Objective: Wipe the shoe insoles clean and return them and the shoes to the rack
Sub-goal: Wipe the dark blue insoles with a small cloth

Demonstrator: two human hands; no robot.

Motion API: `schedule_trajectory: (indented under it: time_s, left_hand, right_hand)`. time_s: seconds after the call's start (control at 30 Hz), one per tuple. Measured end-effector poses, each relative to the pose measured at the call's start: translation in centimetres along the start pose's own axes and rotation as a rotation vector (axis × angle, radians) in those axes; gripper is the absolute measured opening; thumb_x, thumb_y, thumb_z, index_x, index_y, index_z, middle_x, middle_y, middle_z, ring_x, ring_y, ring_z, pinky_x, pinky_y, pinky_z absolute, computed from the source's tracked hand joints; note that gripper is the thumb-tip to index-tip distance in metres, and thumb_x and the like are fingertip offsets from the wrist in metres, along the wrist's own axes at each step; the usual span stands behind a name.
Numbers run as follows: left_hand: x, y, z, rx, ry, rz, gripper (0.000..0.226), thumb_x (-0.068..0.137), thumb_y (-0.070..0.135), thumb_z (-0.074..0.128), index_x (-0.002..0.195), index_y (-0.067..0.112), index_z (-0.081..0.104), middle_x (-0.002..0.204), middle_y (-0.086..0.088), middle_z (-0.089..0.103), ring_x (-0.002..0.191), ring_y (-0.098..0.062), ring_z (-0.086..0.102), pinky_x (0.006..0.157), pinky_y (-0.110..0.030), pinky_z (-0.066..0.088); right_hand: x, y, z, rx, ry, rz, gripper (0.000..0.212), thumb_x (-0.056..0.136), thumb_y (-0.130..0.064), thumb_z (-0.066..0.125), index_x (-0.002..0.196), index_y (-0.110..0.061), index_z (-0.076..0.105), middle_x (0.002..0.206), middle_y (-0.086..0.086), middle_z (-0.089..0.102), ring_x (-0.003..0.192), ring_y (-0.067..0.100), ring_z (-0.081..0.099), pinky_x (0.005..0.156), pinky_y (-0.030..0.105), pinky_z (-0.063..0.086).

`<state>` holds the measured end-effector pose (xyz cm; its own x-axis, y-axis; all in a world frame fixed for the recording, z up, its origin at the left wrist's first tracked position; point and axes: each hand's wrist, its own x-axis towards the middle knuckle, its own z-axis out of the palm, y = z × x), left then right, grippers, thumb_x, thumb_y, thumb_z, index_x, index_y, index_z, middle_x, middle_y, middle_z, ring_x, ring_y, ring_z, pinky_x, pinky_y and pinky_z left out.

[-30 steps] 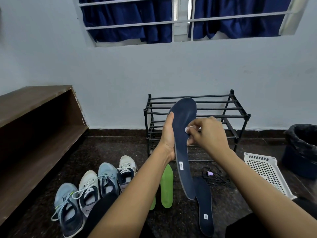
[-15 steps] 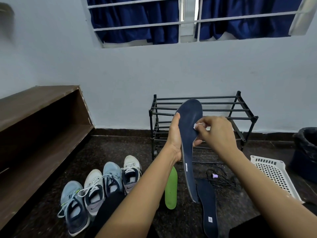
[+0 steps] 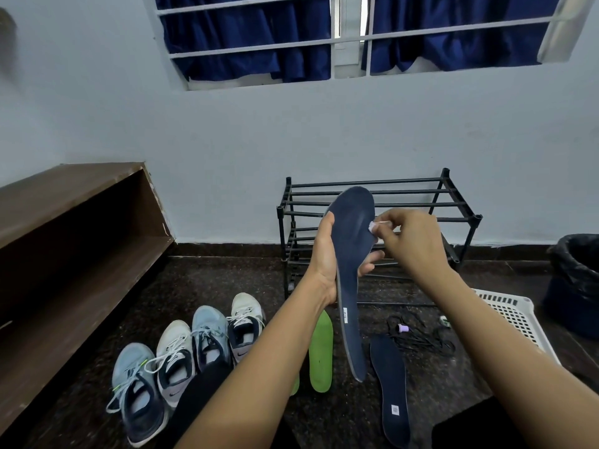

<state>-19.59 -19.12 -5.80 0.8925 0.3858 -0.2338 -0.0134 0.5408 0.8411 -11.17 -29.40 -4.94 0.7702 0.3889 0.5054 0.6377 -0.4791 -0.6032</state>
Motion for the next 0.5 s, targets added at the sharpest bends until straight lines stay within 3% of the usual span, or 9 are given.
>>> schedule_trajectory:
  time_s: [0.13,0.2,0.27,0.33,0.4,0.5]
  left_hand:
    - [0.2,0.3,-0.6,0.008,0.024,0.044,0.058,0.097,0.058,0.034,0.113,0.010,0.062,0.073,-0.006,0.072,0.055,-0.018,0.065,0.045,-0.024,0.048]
    - [0.1,0.4,-0.6,0.002,0.047,0.063,0.053,0.098,0.057,0.035,0.109,0.013,0.063,0.069,-0.002,0.072,0.051,-0.013,0.062,0.048,-0.026,0.048]
    - [-0.1,0.5,-0.4,-0.007,0.054,0.072,0.053,0.097,0.057,0.035,0.110,0.014,0.063,0.072,-0.002,0.072,0.055,-0.014,0.063,0.052,-0.027,0.049]
    - [-0.3,0.4,-0.1,-0.034,0.043,0.072,0.059,0.097,0.058,0.035,0.123,0.011,0.059,0.080,-0.005,0.073,0.064,-0.017,0.067,0.054,-0.029,0.052]
    - [-0.5,0.4,0.2,-0.024,0.022,0.061,0.064,0.097,0.060,0.034,0.128,0.008,0.056,0.081,-0.006,0.073,0.065,-0.019,0.069,0.052,-0.028,0.053]
    - [-0.7,0.0,0.8,-0.006,-0.021,0.016,0.062,0.097,0.060,0.030,0.109,0.010,0.063,0.080,-0.007,0.073,0.067,-0.024,0.068,0.046,-0.022,0.049]
  right_hand:
    - [-1.2,-0.1,0.8,-0.060,-0.079,-0.070,0.010,0.080,-0.019,0.063,0.078,-0.020,0.072,0.076,0.000,0.072,0.076,0.024,0.063,0.073,0.036,0.049]
    - [-1.9,-0.3,1.3,-0.137,-0.117,-0.117,0.011,0.080,-0.020,0.061,0.080,-0.020,0.072,0.075,0.001,0.071,0.079,0.025,0.063,0.073,0.038,0.050]
    - [-2.1,-0.4,1.3,-0.167,-0.098,-0.138,0.011,0.081,-0.022,0.062,0.081,-0.021,0.072,0.074,-0.001,0.071,0.078,0.022,0.060,0.074,0.035,0.048]
    - [-1.8,-0.5,0.9,-0.090,-0.060,-0.105,0.009,0.081,-0.024,0.064,0.078,-0.023,0.072,0.072,-0.005,0.070,0.075,0.017,0.058,0.074,0.033,0.046]
    - [-1.4,-0.4,0.4,-0.045,0.004,-0.105,0.009,0.080,-0.027,0.064,0.075,-0.025,0.071,0.071,-0.006,0.070,0.073,0.018,0.062,0.074,0.037,0.049]
    - [-0.5,-0.1,-0.2,-0.051,0.106,-0.095,0.009,0.081,-0.026,0.065,0.078,-0.023,0.072,0.074,-0.002,0.071,0.076,0.026,0.062,0.075,0.042,0.048]
